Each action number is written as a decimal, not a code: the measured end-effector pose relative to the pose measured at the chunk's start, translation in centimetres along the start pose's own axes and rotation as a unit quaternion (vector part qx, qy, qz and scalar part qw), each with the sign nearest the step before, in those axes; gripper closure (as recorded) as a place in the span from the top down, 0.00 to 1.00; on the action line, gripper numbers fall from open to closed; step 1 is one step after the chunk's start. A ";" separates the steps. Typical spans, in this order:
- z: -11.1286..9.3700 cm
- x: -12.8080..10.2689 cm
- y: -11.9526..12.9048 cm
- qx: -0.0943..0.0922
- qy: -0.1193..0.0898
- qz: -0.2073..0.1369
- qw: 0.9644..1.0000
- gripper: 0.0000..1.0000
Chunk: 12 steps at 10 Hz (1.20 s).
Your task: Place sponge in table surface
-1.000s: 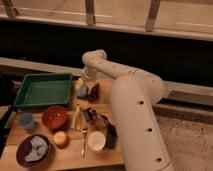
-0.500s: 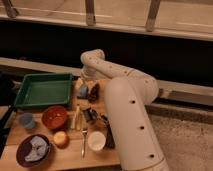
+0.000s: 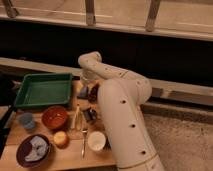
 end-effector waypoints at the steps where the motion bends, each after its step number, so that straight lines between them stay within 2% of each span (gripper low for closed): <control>1: 0.5 0.1 0.2 0.001 0.007 -0.002 1.000 0.79; 2: 1.1 0.1 0.7 0.001 0.015 -0.006 1.000 0.75; 6: 1.7 0.4 1.0 0.000 0.023 -0.008 1.000 0.38; 8: 1.4 0.5 0.8 0.004 0.019 -0.007 1.000 0.18; 9: 0.8 0.4 0.4 0.007 0.011 -0.002 1.000 0.06; 10: 0.1 0.3 0.0 0.010 0.002 0.001 1.000 0.02; 12: -2.7 -0.2 -1.2 0.021 -0.022 0.007 0.999 0.00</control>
